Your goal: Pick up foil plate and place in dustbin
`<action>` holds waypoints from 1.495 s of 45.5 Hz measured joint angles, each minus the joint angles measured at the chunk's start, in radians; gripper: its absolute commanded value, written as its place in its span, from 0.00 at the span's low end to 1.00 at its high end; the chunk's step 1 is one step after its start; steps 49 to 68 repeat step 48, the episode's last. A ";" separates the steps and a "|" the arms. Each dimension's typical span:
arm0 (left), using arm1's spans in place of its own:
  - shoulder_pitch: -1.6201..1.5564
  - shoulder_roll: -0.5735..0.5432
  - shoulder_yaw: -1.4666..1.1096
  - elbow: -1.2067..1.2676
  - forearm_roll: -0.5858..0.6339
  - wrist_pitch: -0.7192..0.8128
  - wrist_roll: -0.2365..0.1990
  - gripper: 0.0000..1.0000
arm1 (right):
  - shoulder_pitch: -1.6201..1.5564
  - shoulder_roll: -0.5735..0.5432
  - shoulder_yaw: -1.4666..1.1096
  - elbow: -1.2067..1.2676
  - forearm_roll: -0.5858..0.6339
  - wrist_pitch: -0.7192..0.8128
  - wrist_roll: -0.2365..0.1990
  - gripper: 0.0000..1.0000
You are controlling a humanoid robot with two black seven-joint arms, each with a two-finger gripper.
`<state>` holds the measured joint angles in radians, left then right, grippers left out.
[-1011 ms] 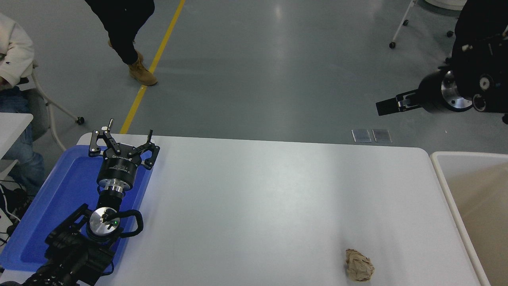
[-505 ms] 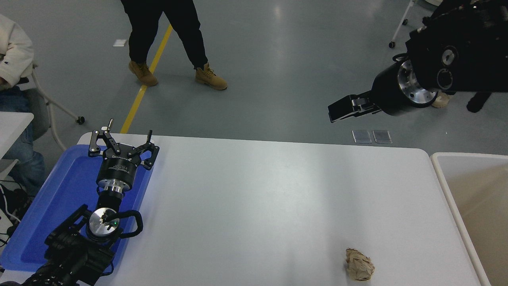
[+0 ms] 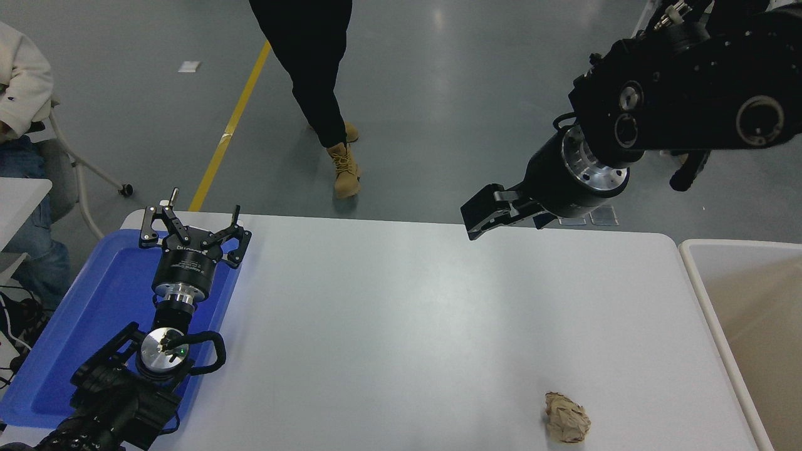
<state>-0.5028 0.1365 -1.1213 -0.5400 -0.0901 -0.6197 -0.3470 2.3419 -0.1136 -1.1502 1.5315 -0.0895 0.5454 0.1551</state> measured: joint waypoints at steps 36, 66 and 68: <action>0.001 0.000 0.000 0.000 0.001 -0.002 0.000 1.00 | -0.082 0.024 -0.221 0.007 -0.073 0.053 -0.002 1.00; 0.001 0.000 0.000 0.000 0.001 -0.002 0.000 1.00 | -0.094 0.017 -0.241 0.007 -0.060 0.060 -0.002 1.00; 0.001 0.000 0.000 0.000 0.001 -0.002 0.000 1.00 | -0.094 0.017 -0.241 0.007 -0.060 0.060 -0.002 1.00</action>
